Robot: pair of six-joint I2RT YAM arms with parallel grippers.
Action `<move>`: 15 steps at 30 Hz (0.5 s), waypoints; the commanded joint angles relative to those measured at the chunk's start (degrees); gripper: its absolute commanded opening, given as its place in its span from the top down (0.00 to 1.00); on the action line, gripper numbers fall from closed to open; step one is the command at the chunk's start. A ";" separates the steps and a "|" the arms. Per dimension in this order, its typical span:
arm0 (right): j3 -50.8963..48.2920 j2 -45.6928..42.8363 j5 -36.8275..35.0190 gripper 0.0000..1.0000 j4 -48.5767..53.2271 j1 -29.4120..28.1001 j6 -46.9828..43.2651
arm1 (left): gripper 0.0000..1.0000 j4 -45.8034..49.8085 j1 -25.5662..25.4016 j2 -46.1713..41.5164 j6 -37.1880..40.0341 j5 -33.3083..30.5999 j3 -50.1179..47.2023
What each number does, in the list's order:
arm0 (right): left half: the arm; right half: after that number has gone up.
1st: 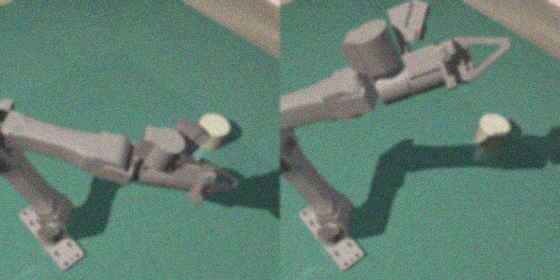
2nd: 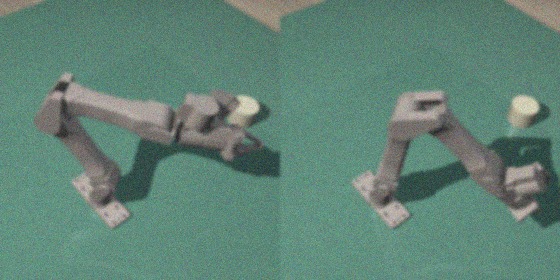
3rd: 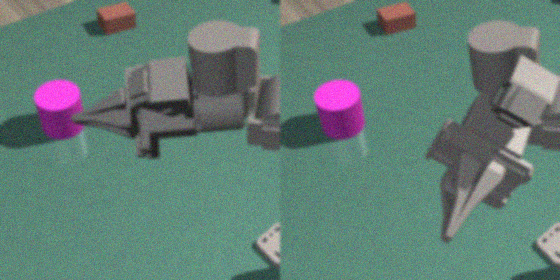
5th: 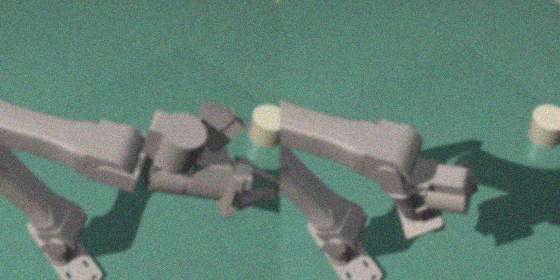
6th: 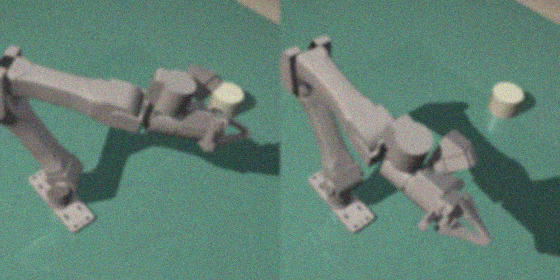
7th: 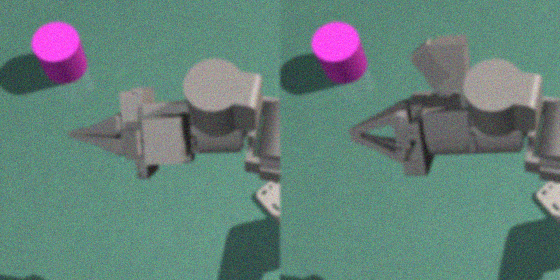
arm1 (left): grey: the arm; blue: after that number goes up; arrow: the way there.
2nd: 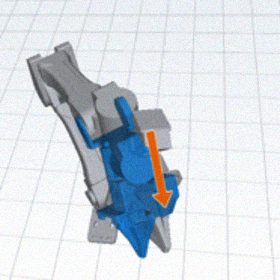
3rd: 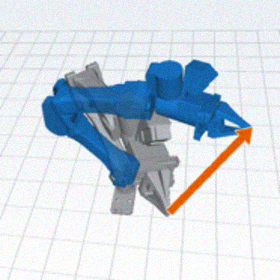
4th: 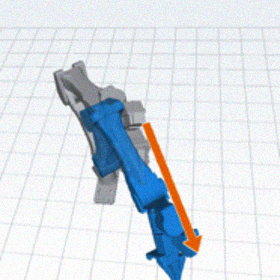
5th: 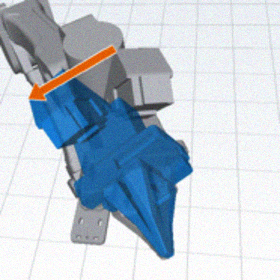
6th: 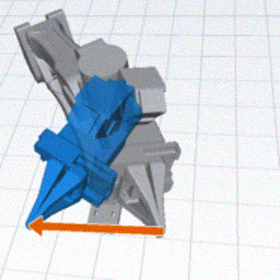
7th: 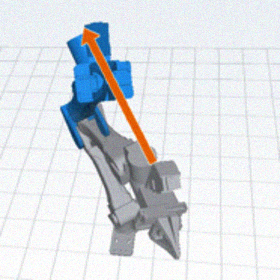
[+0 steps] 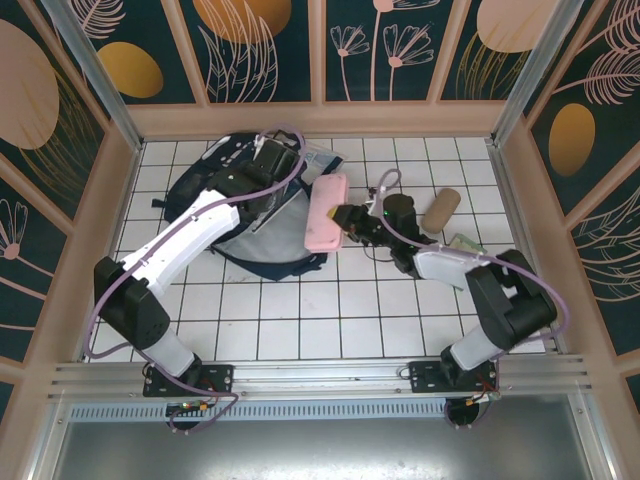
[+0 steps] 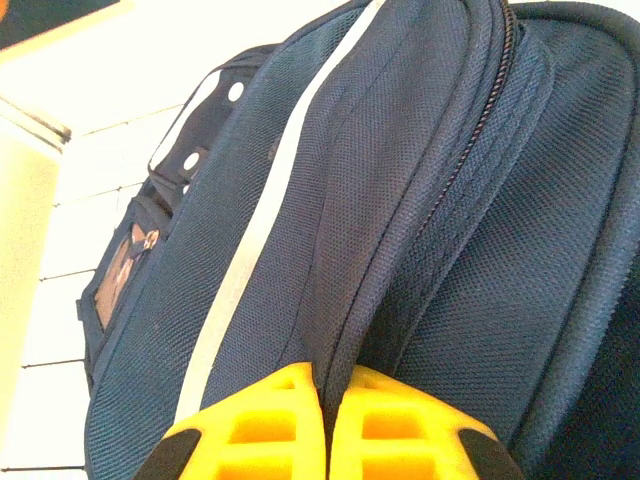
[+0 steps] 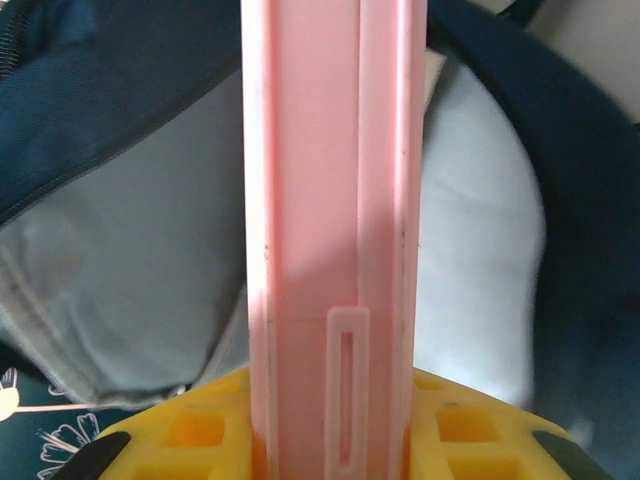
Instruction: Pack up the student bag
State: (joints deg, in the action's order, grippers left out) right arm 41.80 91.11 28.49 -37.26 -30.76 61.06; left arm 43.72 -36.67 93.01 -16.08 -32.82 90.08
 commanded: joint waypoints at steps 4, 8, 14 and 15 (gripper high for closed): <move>6.08 9.97 -8.11 0.83 -6.09 -5.25 10.39 | 1.00 0.16 -0.42 -3.62 -8.22 3.11 5.80; 7.76 13.87 -13.93 0.83 -3.76 -7.35 15.23 | 1.00 0.34 -0.43 -3.98 -10.74 4.12 5.49; 11.23 15.06 -22.43 0.82 5.17 -11.49 17.95 | 1.00 0.21 -0.49 -3.88 -12.56 4.56 4.52; 12.08 15.57 -23.12 0.82 6.56 -12.08 18.73 | 1.00 -0.03 -0.47 -3.98 -12.59 4.60 4.28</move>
State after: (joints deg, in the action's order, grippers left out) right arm 50.54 105.58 10.76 -33.85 -41.39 76.47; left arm 48.03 -36.75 92.82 -24.80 -26.98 92.01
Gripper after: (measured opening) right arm 0.287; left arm 0.050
